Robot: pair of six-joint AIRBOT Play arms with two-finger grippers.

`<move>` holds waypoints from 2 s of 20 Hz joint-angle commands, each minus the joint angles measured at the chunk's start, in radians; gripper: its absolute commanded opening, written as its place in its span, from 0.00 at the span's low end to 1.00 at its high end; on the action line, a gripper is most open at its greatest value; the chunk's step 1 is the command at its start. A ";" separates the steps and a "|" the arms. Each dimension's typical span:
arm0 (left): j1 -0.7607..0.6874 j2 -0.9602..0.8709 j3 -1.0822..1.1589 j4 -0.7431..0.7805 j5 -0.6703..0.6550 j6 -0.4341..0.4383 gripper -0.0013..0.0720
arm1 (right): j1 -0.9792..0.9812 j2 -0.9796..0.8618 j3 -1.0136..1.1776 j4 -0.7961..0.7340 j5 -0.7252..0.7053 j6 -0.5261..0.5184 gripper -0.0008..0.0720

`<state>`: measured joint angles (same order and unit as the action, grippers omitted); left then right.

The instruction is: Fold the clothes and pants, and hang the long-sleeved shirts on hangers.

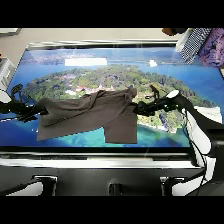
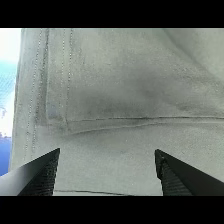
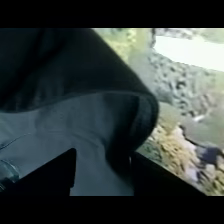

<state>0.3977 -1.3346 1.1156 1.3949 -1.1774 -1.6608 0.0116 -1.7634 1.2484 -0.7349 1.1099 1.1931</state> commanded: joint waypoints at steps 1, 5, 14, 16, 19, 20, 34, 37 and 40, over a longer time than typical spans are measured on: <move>0.000 0.001 0.000 -0.014 -0.016 -0.026 0.93 | 0.031 -0.010 -0.002 -0.005 -0.019 0.001 0.42; 0.079 0.056 -0.097 -0.014 -0.034 0.054 0.88 | 0.030 -0.008 -0.001 -0.006 -0.025 0.001 0.05; 0.636 0.284 -0.546 -0.363 0.020 0.338 0.83 | 0.031 0.054 -0.001 -0.010 -0.035 -0.003 0.05; 0.647 0.276 -0.553 -0.393 0.050 0.357 0.83 | 0.031 0.056 -0.001 -0.009 -0.035 -0.003 0.05; 0.623 0.223 -0.553 -0.492 0.069 0.411 0.83 | 0.031 0.056 -0.001 -0.009 -0.027 -0.005 0.05; 0.606 0.196 -0.552 -0.509 0.071 0.423 0.83 | 0.031 0.056 -0.001 -0.009 -0.026 -0.007 0.05; 0.541 0.115 -0.552 -0.501 0.161 0.443 0.49 | 0.031 0.105 -0.001 -0.010 -0.035 -0.011 0.05; 0.536 0.110 -0.552 -0.502 0.156 0.468 0.09 | 0.031 0.120 -0.001 -0.009 -0.027 -0.011 0.05; 0.492 0.111 -0.537 -0.509 0.139 0.484 0.04 | 0.031 0.152 -0.001 -0.009 -0.005 -0.017 0.05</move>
<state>0.9188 -1.2217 0.5678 0.8974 -1.0214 -1.1957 0.0422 -1.6360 1.2461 -0.7448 1.0851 1.1812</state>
